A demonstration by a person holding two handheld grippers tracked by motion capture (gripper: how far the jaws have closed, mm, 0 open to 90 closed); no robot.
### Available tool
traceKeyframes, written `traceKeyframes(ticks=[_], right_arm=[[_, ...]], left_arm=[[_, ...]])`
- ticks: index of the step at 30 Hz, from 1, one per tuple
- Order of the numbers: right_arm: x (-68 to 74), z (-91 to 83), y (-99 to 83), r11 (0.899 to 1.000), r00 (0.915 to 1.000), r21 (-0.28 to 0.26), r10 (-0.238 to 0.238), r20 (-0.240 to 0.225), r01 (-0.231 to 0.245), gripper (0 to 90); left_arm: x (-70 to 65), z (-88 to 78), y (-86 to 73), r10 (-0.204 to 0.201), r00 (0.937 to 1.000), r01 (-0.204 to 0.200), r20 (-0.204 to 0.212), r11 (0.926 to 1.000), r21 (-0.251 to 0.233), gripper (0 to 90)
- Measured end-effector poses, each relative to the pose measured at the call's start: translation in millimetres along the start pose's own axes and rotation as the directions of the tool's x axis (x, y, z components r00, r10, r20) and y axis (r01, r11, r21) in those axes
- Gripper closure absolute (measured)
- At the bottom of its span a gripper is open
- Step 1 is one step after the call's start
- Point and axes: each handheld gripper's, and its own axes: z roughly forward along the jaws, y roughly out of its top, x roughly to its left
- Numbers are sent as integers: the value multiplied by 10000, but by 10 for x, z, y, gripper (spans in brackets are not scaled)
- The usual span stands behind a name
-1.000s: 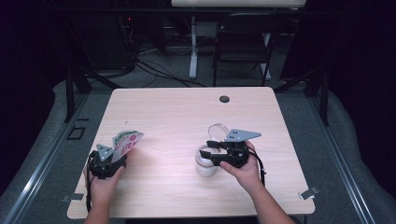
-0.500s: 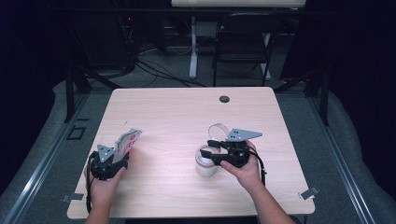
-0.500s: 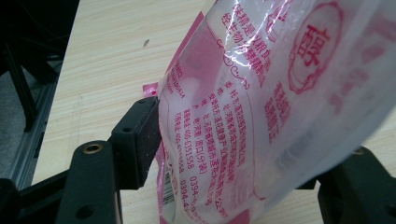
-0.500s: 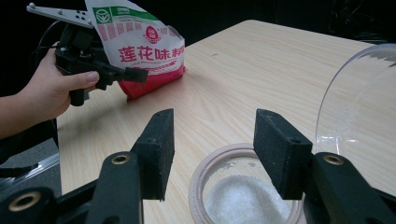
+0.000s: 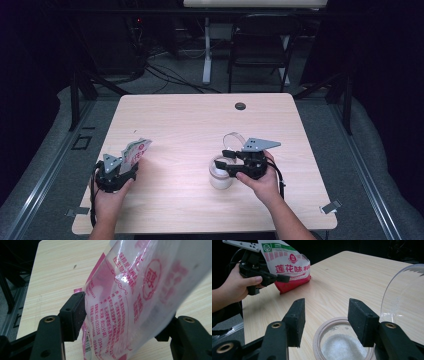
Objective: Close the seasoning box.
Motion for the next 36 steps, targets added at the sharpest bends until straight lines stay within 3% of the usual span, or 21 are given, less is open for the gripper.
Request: traceKeyframes(ticks=[4,16,19,27,33,36], right_arm=[[-5,1,-2,10000,10000,36,-5,9,5,482],[-7,-12,4,10000,10000,-3,12,27,-12,481],[-5,-13,6,10000,10000,-4,-7,29,7,482],[15,-19,20,10000,10000,-22,-56,9,56,499],[25,-29,30,10000,10000,-36,-75,-13,75,508],[31,-42,43,10000,9999,-14,-94,-85,94,556]], left_arm=[[-20,-73,26,-145,9997,148,199,9998,-135,368],[-284,-228,58,673,9958,-662,619,9976,-192,362],[-389,-233,85,1009,9917,-999,803,9949,-159,362],[-669,-198,208,1398,9813,-1366,1322,9901,-330,367],[-930,-154,368,1839,9664,-1759,1794,9826,-600,372],[-1046,-135,457,2060,9595,-1976,1921,9783,-621,382]])
